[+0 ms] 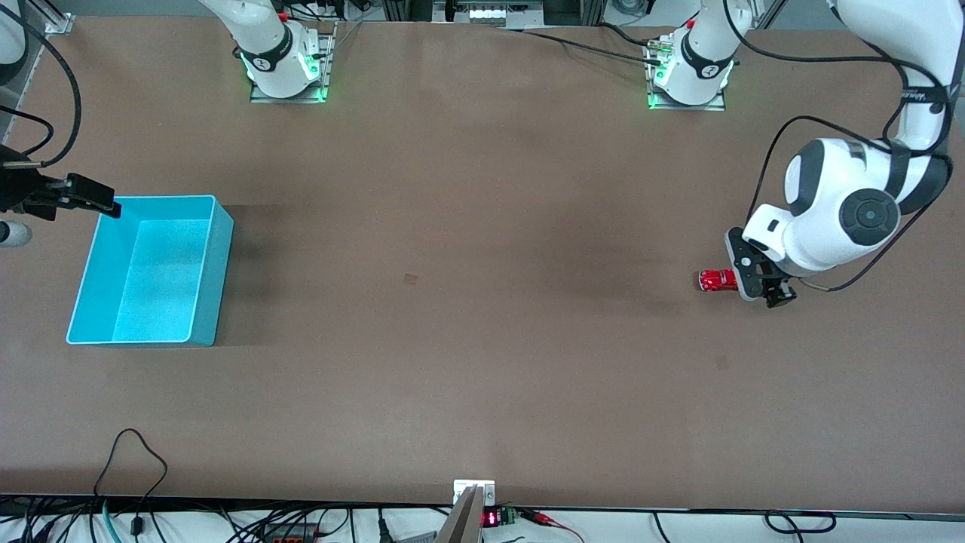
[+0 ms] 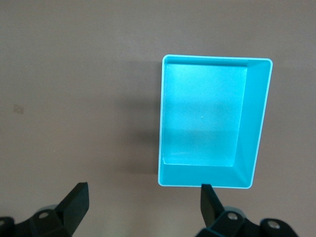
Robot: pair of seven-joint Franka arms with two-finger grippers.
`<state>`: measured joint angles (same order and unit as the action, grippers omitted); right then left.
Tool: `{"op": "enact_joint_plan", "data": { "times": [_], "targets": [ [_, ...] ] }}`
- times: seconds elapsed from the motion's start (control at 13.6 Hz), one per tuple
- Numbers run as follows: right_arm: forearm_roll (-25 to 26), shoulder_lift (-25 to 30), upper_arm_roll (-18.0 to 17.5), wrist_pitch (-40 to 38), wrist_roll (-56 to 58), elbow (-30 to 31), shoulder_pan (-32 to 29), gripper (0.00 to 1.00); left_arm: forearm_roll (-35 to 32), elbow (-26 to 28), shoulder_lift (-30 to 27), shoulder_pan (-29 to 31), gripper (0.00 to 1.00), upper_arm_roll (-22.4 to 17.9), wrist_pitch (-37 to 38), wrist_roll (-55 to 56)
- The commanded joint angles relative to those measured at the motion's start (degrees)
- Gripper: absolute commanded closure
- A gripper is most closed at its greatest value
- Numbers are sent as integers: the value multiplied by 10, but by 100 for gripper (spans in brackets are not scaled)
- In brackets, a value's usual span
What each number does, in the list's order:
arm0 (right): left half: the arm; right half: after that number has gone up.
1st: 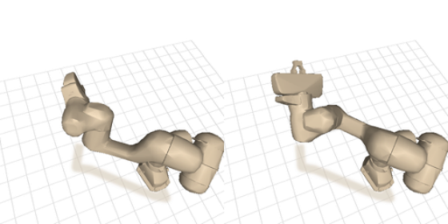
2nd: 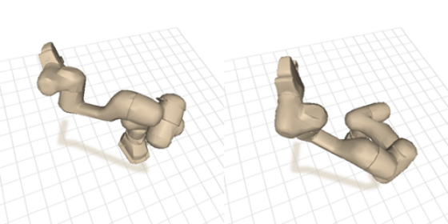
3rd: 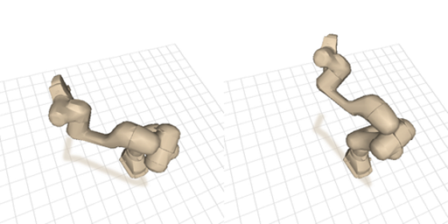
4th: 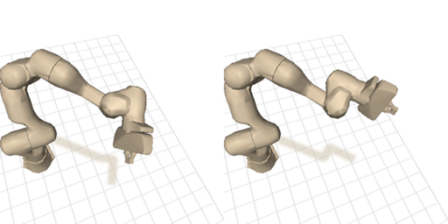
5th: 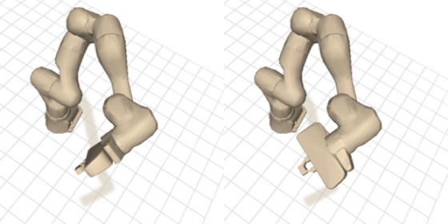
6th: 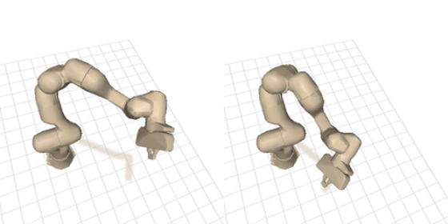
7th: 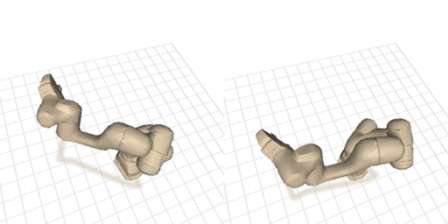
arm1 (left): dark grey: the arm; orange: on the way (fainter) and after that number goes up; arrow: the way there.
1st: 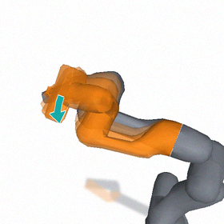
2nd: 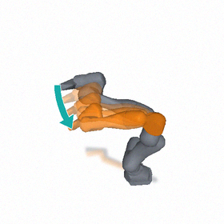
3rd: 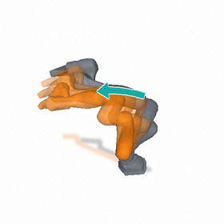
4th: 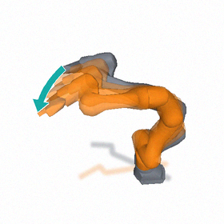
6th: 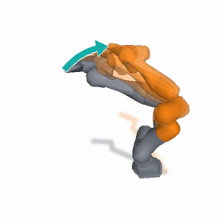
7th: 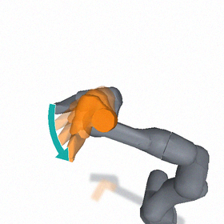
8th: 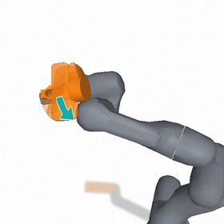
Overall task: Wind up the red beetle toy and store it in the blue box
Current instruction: 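Lower the left gripper onto the red car and close on it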
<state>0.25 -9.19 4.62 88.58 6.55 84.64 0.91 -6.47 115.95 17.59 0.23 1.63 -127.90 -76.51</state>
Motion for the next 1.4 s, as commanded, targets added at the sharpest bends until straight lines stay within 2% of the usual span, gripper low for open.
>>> {"op": "enact_joint_plan", "data": {
  "times": [0.0, 0.29, 0.44, 1.18, 1.33],
  "targets": [
    [-8, 1, -1, 2, -4, -4, -4, 0, -9, 41, 2, 9, 0, 2, -59, -45],
    [-8, 1, -1, 0, -4, -4, -5, 0, -9, 91, 10, 19, 0, 2, -143, -48],
    [-8, 1, -1, -1, -4, -4, -6, 0, -6, 106, 15, 21, 0, 1, -160, -47],
    [-8, 0, -1, 1, -4, -4, -5, 0, -4, 120, 52, 42, 0, 2, -219, -48],
    [-8, 0, -1, 2, -4, -4, -5, 0, -4, 120, 53, 42, 12, 2, -219, -48]
  ]
}}
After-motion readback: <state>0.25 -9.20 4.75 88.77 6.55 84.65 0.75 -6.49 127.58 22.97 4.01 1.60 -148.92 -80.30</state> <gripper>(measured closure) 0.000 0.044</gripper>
